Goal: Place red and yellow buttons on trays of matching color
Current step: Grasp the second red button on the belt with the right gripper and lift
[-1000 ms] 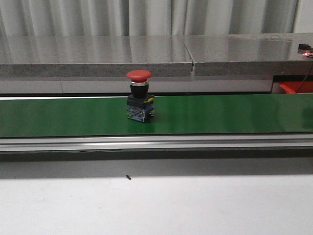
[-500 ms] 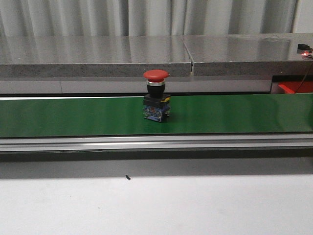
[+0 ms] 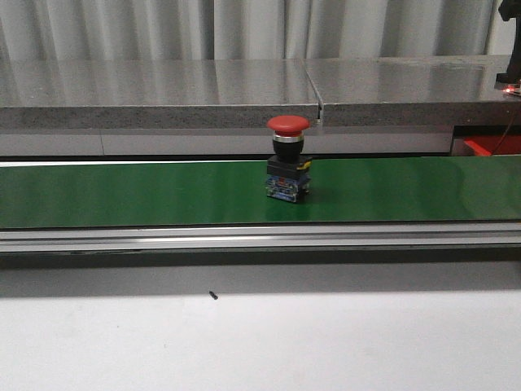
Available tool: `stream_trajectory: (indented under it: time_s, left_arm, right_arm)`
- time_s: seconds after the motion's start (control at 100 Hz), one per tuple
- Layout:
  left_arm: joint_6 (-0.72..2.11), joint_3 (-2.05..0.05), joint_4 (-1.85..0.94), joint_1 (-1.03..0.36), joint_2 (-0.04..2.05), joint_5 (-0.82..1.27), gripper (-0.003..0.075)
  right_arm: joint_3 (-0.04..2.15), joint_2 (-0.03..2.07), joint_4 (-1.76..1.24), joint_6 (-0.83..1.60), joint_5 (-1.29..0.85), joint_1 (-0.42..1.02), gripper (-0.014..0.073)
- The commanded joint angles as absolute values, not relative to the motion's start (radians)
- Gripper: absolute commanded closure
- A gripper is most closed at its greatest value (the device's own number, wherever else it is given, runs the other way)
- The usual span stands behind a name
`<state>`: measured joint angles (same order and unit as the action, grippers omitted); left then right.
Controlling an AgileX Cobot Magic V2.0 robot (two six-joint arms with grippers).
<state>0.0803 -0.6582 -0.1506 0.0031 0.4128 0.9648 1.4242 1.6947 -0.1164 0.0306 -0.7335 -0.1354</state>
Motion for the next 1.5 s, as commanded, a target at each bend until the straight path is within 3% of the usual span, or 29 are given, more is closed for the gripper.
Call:
stream_trajectory:
  time_s: [0.0,0.39,0.69,1.41,1.49]
  left_arm:
    - [0.080,-0.685,-0.167,-0.005,0.421,0.903,0.0741]
    - [0.080,-0.685,-0.167,-0.005,0.421,0.903,0.0741]
    - [0.080,-0.685,-0.167,-0.005,0.421,0.903,0.0741]
    - [0.080,-0.685,-0.167,-0.005,0.421,0.903,0.0741]
    - [0.080,-0.685,-0.167,-0.005,0.421,0.903,0.0741]
  right_arm:
    - [1.394,1.595,-0.124,0.043,-0.697,-0.106,0.0057]
    - [1.244,1.439,-0.127,0.103,-0.757,0.013,0.0057]
    - [1.236,1.465,-0.274,0.476,-0.835,0.143,0.0057]
    - [1.236,1.641,-0.616,0.878,-0.746,0.163,0.0057]
    - [1.236,1.642,-0.645,0.895,-0.726,0.163,0.0092]
